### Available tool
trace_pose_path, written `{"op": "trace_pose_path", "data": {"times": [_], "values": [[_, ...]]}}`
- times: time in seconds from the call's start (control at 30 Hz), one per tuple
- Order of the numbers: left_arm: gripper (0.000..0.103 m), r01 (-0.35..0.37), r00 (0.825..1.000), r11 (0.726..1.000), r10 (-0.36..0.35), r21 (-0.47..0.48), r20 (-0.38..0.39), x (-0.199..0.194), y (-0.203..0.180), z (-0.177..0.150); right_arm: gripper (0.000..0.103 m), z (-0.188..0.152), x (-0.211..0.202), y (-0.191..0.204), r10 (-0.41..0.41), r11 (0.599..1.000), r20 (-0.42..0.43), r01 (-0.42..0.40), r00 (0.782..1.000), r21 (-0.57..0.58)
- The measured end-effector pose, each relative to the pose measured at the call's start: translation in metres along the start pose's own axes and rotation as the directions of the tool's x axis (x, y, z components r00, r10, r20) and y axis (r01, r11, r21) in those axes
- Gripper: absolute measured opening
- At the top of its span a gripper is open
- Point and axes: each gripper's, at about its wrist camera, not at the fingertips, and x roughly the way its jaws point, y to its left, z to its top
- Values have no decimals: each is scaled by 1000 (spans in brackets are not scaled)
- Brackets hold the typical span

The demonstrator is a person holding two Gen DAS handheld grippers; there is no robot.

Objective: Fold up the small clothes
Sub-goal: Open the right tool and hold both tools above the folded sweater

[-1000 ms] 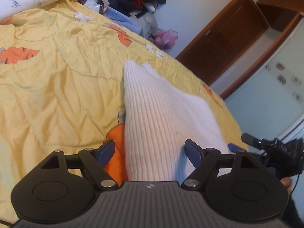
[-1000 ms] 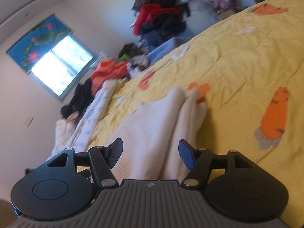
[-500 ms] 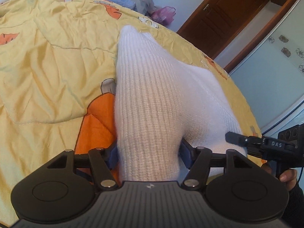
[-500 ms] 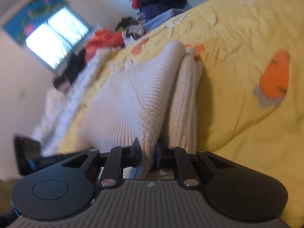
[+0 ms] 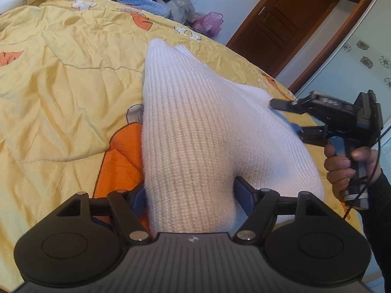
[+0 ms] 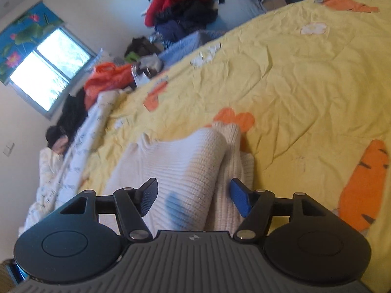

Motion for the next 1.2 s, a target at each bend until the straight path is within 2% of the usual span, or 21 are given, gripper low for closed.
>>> {"op": "trace_pose_path", "data": {"times": [0.03,0.07,0.13,0.2,0.27,0.37,0.43,0.5,0.6,0.67,0.73,0.83,0.87,0.9,0.93,1.0,1.03,1.2], "values": [[74,1,1000,1000,-1,-3,-5,0,1,1,20,0,4,1,-9,1000,6,9,1000,-8],[74,1,1000,1000,-1,-3,-8,0,1,1,21,3,3,0,5,1000,-3,-5,1000,2],[74,-2,1000,1000,2,2,-10,0,-1,1,18,3,-10,2,30,999,47,-29,998,-38],[78,-4,1000,1000,4,11,-5,2,-3,1,15,-3,-2,-15,-36,999,16,36,999,-20],[78,-19,1000,999,19,26,-3,4,-6,1,16,-13,0,-23,-34,999,41,35,999,-24],[78,-49,999,999,48,-2,-24,-4,-7,4,32,-20,-8,-17,-49,999,94,50,994,-10],[76,-71,997,997,71,13,16,-27,-10,5,55,-24,-21,-2,-105,993,126,110,986,-35],[77,-132,987,988,125,74,99,-55,-18,6,56,-32,-45,16,-128,984,198,149,972,-95],[77,-185,958,975,150,125,246,-82,-38,19,60,-43,-72,44,-59,970,270,119,961,-214],[77,-196,947,966,143,167,287,-69,-59,35,61,-39,-72,63,-25,960,291,104,956,-259],[77,-235,942,946,165,223,293,-39,-80,48,69,-30,-51,80,-14,955,278,96,960,-282],[77,-329,935,892,262,310,239,22,-97,53,69,-16,-9,86,-61,955,236,126,970,-268],[77,-361,929,875,307,322,206,39,-97,52,69,-13,7,84,-107,946,216,166,970,-277],[82,-398,915,852,341,341,215,52,-96,45,68,-12,25,79,-176,934,183,223,967,-279],[84,-411,907,843,339,346,250,54,-95,40,63,-11,40,68,-235,925,129,262,963,-276],[85,-406,908,853,335,329,251,54,-91,39,61,-14,47,48,-171,943,129,200,977,-266],[85,-398,912,860,333,320,240,53,-90,40,59,-10,45,41,-144,961,114,167,983,-222],[88,-393,915,860,331,324,231,54,-87,42,58,-11,44,47,-157,950,86,174,984,-258]]}}
